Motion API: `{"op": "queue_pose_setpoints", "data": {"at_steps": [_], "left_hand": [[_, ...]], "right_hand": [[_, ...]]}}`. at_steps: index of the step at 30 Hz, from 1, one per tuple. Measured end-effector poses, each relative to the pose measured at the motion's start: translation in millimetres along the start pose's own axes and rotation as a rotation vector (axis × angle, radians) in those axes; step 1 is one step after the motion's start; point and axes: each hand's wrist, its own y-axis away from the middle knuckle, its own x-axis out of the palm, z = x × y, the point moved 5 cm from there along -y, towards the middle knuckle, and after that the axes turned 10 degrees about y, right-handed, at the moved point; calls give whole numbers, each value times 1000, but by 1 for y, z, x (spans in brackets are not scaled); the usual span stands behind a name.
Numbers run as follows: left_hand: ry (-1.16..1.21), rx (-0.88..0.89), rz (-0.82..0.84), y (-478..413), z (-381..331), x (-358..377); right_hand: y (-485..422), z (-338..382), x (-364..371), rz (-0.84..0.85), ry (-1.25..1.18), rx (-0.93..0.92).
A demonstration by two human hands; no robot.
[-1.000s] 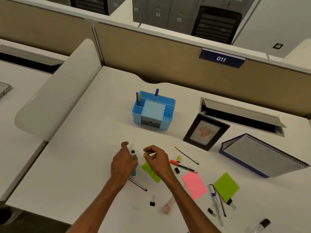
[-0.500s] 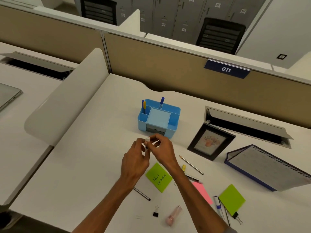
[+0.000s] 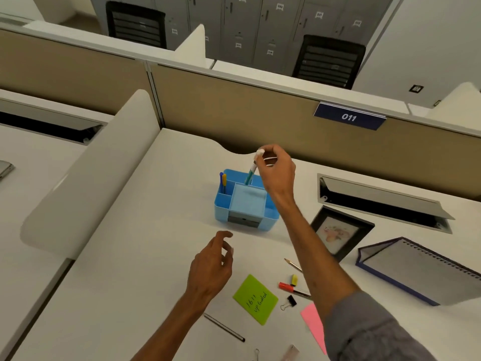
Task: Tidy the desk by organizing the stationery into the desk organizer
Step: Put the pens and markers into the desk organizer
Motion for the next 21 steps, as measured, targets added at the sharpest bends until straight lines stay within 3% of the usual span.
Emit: {"op": "queue_pose_setpoints", "data": {"at_steps": [6, 15, 21], "left_hand": [[-15, 4, 67, 4, 27, -6], [-32, -15, 137, 6, 47, -2], [-29, -22, 135, 7, 46, -3]], "right_hand": [[-31, -11, 41, -53, 178, -24], [-24, -43, 77, 59, 444, 59], [-27, -50, 83, 129, 470, 56]]}}
